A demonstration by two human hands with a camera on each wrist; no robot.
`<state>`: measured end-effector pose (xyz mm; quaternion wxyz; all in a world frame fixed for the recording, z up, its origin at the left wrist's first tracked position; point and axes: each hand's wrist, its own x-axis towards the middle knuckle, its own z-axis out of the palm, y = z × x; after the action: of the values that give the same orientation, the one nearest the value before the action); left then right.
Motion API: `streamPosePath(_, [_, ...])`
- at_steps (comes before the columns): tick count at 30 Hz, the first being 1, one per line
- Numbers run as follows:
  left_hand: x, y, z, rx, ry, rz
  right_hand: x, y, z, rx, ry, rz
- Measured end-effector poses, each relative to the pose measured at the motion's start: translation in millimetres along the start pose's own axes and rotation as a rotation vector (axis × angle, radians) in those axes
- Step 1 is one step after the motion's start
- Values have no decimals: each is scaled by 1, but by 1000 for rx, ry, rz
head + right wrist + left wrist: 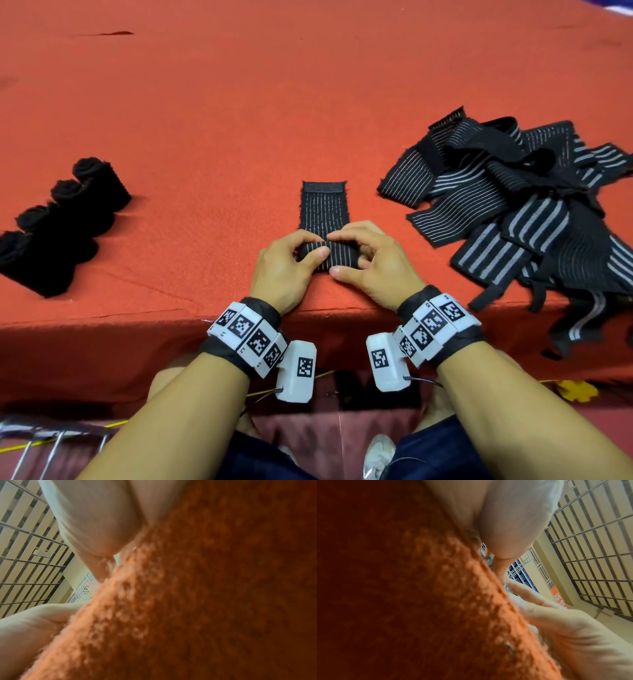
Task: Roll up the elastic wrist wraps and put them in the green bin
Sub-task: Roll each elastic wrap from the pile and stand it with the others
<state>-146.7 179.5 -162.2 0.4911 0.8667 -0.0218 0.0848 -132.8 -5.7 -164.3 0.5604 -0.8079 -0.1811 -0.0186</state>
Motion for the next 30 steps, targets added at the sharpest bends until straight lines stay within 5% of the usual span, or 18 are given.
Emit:
streamPosePath(12, [-6, -3, -3, -8, -107, 83, 4, 6, 2, -56, 114, 11])
streamPosePath(23, [0, -3, -2, 20, -53, 16, 1, 4, -1, -66, -28, -33])
streamPosePath(30, [-4, 0, 1, 91, -11, 82, 5, -1, 0, -176, -8, 74])
